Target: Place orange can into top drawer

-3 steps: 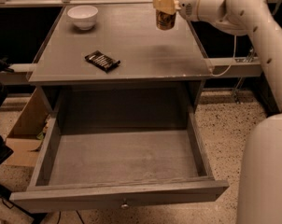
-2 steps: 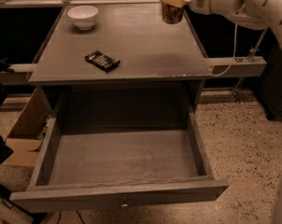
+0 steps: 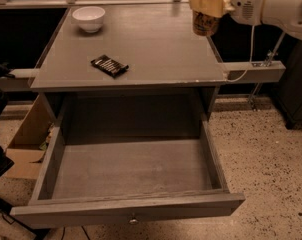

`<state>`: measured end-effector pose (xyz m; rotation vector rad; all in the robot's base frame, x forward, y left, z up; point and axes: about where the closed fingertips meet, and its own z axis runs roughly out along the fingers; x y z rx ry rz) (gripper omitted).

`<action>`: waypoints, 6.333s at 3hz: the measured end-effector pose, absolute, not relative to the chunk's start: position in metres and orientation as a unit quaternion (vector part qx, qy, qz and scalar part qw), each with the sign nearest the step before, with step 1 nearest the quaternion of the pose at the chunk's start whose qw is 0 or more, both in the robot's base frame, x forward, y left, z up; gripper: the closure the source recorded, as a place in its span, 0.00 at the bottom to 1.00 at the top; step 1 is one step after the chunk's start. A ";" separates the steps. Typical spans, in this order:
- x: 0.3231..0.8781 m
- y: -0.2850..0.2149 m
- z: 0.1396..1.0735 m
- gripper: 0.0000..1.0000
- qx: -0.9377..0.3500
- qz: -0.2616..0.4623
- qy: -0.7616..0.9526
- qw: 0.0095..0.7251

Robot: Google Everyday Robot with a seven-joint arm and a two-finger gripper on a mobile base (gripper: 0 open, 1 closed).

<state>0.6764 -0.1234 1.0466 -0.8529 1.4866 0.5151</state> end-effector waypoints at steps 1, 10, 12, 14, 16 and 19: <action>0.596 -0.163 1.031 1.00 -0.405 0.209 0.648 0.610; 0.522 0.021 0.742 1.00 -0.445 0.361 0.650 0.499; 0.509 0.081 0.703 1.00 -0.464 0.376 0.647 0.474; 0.509 0.082 0.702 0.51 -0.463 0.375 0.648 0.474; 0.509 0.082 0.702 0.05 -0.463 0.375 0.648 0.474; 0.513 0.061 0.728 0.00 -0.476 0.376 0.635 0.479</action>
Offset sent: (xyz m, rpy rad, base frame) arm -0.1183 -0.0552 -0.0222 -0.1014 -0.0267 0.0549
